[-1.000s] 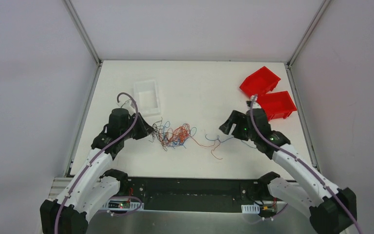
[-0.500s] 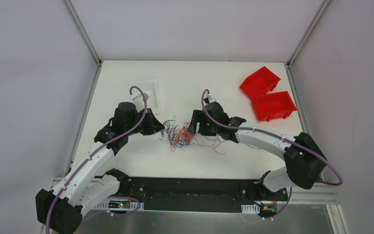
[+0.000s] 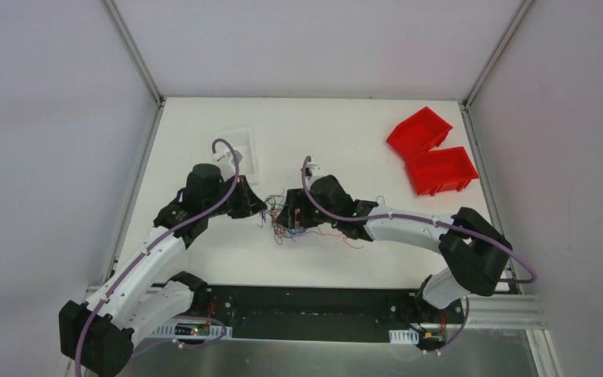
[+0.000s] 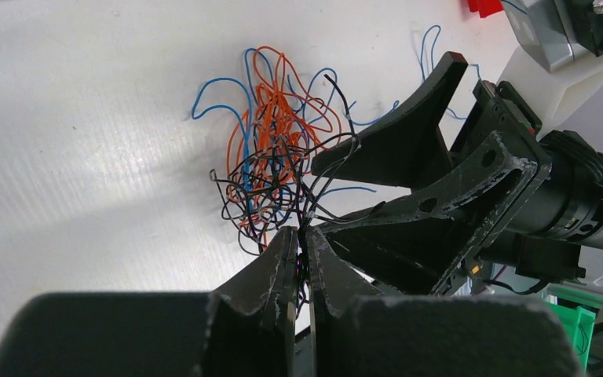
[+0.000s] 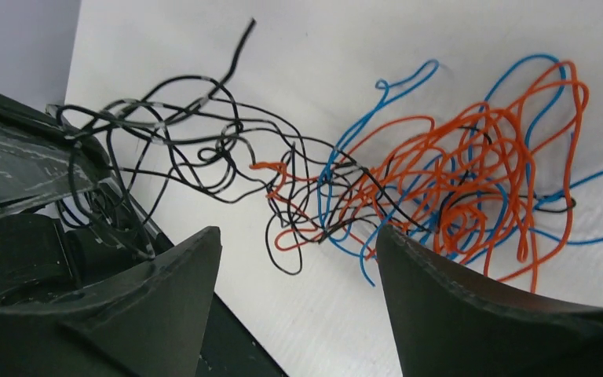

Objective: Untangle the cables

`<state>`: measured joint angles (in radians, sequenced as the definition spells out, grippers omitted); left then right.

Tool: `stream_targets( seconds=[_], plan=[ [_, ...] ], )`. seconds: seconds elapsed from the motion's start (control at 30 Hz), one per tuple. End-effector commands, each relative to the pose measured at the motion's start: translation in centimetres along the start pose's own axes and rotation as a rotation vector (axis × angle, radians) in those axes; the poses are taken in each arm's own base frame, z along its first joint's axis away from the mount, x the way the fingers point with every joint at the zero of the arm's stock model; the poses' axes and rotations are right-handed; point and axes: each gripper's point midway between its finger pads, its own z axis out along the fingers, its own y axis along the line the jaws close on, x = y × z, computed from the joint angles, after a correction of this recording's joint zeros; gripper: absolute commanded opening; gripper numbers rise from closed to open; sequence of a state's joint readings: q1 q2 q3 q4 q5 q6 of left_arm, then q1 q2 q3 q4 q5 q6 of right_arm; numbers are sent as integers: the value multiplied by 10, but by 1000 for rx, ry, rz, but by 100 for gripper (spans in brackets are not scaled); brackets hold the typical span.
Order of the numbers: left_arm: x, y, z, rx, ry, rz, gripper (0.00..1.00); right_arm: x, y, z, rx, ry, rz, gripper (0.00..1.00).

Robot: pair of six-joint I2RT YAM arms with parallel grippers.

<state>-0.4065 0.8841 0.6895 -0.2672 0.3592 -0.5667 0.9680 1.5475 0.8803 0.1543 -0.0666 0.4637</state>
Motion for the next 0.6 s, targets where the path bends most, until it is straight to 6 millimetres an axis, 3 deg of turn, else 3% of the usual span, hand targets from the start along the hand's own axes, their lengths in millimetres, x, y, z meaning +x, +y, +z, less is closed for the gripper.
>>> stream_targets(
  seconds=[0.0,0.3,0.37,0.43,0.57],
  plan=[
    [-8,-20,-5,79,-6,38,8,-29,27,-3,-154,-159,-109,75],
    [-12,-46,-13,183,23,33,6,-40,54,2,-322,-247,-165,73],
    [-14,-50,-15,195,23,31,6,-40,60,1,-363,-265,-154,69],
    [-15,-53,-17,206,23,29,6,-41,59,2,-362,-269,-139,56],
    [-20,-60,-21,227,12,35,5,-40,48,-1,-319,-290,-110,15]
  ],
)
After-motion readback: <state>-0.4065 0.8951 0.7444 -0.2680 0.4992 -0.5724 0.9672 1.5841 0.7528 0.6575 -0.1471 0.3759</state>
